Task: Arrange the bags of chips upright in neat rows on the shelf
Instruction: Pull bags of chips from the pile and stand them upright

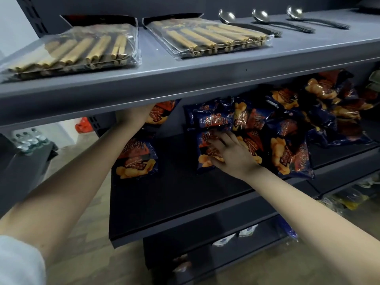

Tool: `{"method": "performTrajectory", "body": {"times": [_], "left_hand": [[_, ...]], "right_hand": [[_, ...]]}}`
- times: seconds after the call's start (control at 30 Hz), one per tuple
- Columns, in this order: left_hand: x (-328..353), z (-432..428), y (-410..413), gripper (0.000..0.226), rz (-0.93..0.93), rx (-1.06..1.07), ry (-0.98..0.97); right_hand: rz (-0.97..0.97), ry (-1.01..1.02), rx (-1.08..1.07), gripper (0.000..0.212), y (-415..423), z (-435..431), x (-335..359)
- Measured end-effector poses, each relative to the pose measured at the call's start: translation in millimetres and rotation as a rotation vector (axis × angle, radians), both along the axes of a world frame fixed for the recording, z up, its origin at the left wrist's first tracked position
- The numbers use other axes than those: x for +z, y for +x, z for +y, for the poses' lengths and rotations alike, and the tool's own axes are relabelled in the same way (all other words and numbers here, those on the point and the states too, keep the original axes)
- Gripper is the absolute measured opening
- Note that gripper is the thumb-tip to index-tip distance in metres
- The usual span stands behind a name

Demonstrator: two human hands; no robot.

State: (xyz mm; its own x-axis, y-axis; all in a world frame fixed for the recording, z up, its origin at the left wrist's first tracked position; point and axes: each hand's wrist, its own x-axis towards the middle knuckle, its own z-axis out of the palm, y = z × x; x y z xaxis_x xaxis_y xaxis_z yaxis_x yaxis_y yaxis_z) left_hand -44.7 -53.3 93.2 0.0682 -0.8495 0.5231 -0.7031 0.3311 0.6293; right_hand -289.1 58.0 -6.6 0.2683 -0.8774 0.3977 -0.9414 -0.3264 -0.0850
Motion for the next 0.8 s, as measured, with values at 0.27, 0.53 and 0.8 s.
{"method": "performTrajectory", "body": {"times": [0.27, 0.53, 0.8], "left_hand": [[-29, 62, 24, 0.039, 0.631, -0.165, 0.308], [-98, 128, 37, 0.038, 1.043, -0.168, 0.542], [-109, 141, 76, 0.032, 0.911, 0.017, 0.458]], "right_hand": [[-0.984, 0.316, 0.104, 0.073, 45, -3, 36], [-1.185, 0.65, 0.249, 0.039, 115, -1, 5], [-1.227, 0.698, 0.189, 0.045, 152, -12, -32]]}}
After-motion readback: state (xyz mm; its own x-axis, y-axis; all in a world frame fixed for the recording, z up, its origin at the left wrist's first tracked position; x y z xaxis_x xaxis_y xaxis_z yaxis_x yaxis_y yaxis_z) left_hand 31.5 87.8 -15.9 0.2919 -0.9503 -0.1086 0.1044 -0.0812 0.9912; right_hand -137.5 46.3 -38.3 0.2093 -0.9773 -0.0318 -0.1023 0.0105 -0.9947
